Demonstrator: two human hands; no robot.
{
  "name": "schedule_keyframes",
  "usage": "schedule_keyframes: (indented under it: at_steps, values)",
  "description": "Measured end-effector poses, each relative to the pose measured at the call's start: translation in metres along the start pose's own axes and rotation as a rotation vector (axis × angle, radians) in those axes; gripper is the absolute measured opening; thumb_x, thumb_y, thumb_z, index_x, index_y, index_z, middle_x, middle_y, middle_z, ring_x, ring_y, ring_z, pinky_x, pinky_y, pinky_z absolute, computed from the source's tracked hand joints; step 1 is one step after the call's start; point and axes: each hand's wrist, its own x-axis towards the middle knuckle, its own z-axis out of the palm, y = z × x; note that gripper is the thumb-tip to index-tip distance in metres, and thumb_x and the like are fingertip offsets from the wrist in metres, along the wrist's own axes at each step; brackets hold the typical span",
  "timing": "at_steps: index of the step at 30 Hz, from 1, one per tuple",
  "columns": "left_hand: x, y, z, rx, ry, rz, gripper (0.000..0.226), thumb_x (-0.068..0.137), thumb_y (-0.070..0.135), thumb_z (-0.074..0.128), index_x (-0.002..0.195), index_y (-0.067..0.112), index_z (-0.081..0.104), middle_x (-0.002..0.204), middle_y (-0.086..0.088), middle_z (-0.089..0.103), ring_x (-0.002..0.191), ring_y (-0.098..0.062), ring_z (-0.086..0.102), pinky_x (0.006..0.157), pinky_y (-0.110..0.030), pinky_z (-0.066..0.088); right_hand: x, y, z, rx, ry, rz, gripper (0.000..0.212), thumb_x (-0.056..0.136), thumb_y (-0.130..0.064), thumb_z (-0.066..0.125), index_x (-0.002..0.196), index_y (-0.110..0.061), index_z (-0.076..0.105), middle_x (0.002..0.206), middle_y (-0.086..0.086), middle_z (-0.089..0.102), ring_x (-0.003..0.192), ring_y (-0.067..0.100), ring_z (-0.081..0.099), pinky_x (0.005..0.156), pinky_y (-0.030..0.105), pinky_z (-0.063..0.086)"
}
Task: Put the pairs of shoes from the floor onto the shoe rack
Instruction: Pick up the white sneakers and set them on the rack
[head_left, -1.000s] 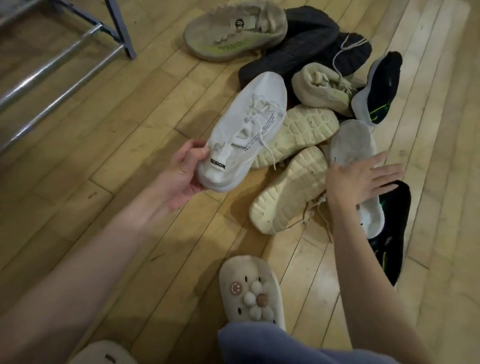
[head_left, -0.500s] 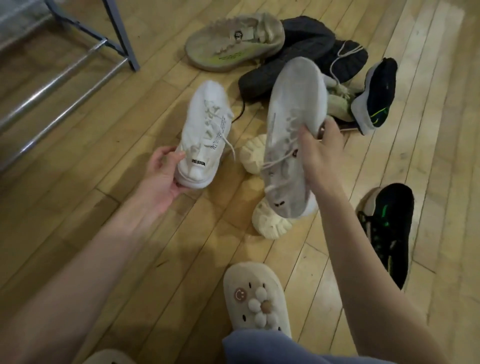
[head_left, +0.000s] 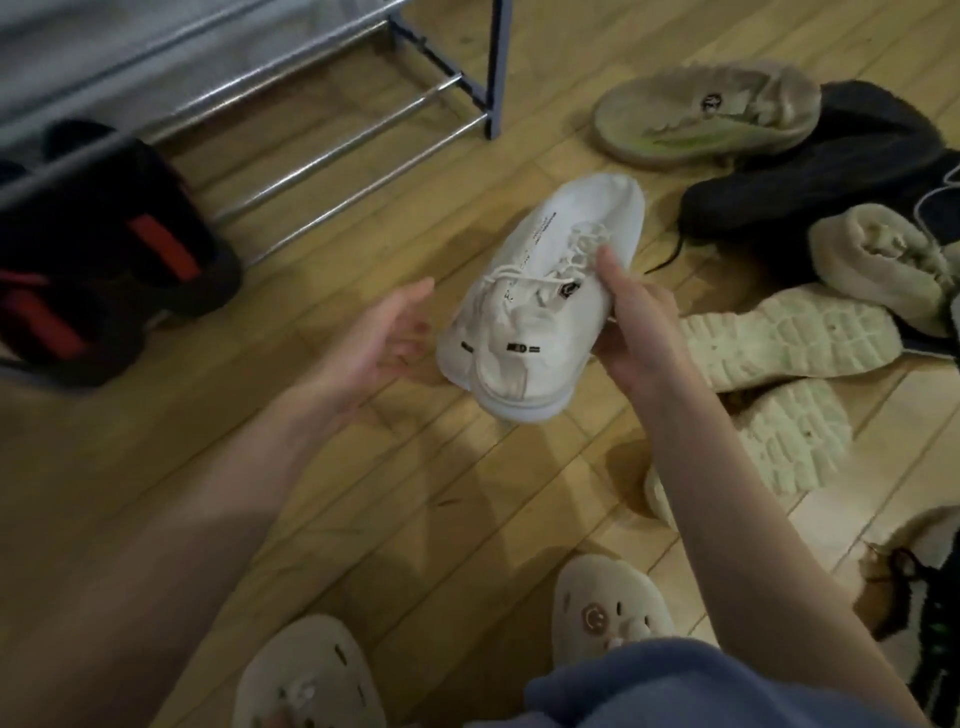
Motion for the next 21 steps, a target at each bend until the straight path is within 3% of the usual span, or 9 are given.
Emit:
schedule_keyframes:
  at_steps: [2, 5, 7, 11, 13, 16, 21]
  values:
    - [-0.01, 0.006, -0.006, 0.021, -0.16, -0.046, 0.055, 0.08, 0.065, 0.052, 0.105, 0.018, 0.065, 0.101, -0.005, 0.074, 0.084, -0.019, 0.07, 0.08, -0.037, 0.053, 0.002, 0.003, 0.018, -0.014, -0.018, -0.02, 0.023, 0.094, -0.028, 0.063, 0.096, -0.005, 0.066, 0.095, 0.007, 0.073, 0.091, 0.022, 0.071, 0.085, 0.041, 0.058]
    - [-0.018, 0.005, -0.011, 0.001, -0.269, -0.019, 0.048, 0.076, 0.05, 0.063, 0.11, 0.016, 0.066, 0.102, -0.01, 0.075, 0.092, -0.028, 0.072, 0.082, -0.042, 0.058, 0.006, 0.011, 0.041, -0.047, -0.05, -0.074, 0.026, 0.094, -0.029, 0.063, 0.1, -0.005, 0.065, 0.097, 0.006, 0.073, 0.088, 0.018, 0.071, 0.08, 0.035, 0.06]
    - [-0.017, 0.0, -0.017, -0.059, -0.202, 0.018, 0.043, 0.075, 0.029, 0.076, 0.112, 0.008, 0.065, 0.107, -0.015, 0.073, 0.096, -0.031, 0.071, 0.08, -0.042, 0.059, 0.008, 0.014, 0.053, -0.043, -0.071, -0.105, 0.03, 0.095, -0.03, 0.06, 0.104, -0.002, 0.066, 0.101, 0.01, 0.073, 0.091, 0.021, 0.071, 0.082, 0.034, 0.059]
    - [-0.008, -0.007, -0.038, -0.183, -0.016, 0.077, 0.031, 0.081, 0.015, 0.07, 0.109, 0.001, 0.064, 0.098, -0.013, 0.074, 0.082, -0.022, 0.073, 0.064, -0.031, 0.061, 0.009, 0.018, 0.063, -0.061, -0.085, -0.147, 0.03, 0.1, -0.027, 0.05, 0.121, -0.009, 0.058, 0.116, 0.012, 0.065, 0.102, 0.022, 0.066, 0.08, 0.027, 0.054]
    - [-0.003, -0.013, -0.044, -0.172, 0.056, 0.098, 0.029, 0.085, 0.015, 0.068, 0.11, 0.001, 0.065, 0.094, -0.01, 0.075, 0.081, -0.02, 0.074, 0.064, -0.03, 0.06, 0.005, 0.03, 0.063, -0.271, 0.123, -0.228, 0.042, 0.095, -0.023, 0.054, 0.136, -0.015, 0.046, 0.13, 0.006, 0.052, 0.113, 0.015, 0.055, 0.086, 0.025, 0.049]
    - [-0.001, -0.026, -0.047, -0.206, 0.149, 0.118, 0.033, 0.087, 0.014, 0.067, 0.116, 0.001, 0.063, 0.098, -0.011, 0.074, 0.083, -0.021, 0.073, 0.067, -0.03, 0.061, -0.001, 0.056, 0.064, -0.558, 0.417, -0.334, 0.072, 0.083, -0.023, 0.063, 0.145, -0.014, 0.03, 0.141, 0.015, 0.031, 0.131, 0.028, 0.03, 0.109, 0.041, 0.034]
    - [-0.003, -0.036, -0.053, -0.353, 0.26, 0.115, 0.035, 0.088, 0.014, 0.065, 0.12, -0.001, 0.06, 0.105, -0.012, 0.071, 0.086, -0.022, 0.072, 0.071, -0.032, 0.061, 0.003, 0.097, 0.078, -0.874, 0.194, -0.157, 0.101, 0.073, -0.046, 0.074, 0.149, -0.016, 0.014, 0.149, 0.029, 0.01, 0.14, 0.042, 0.01, 0.116, 0.05, 0.017]
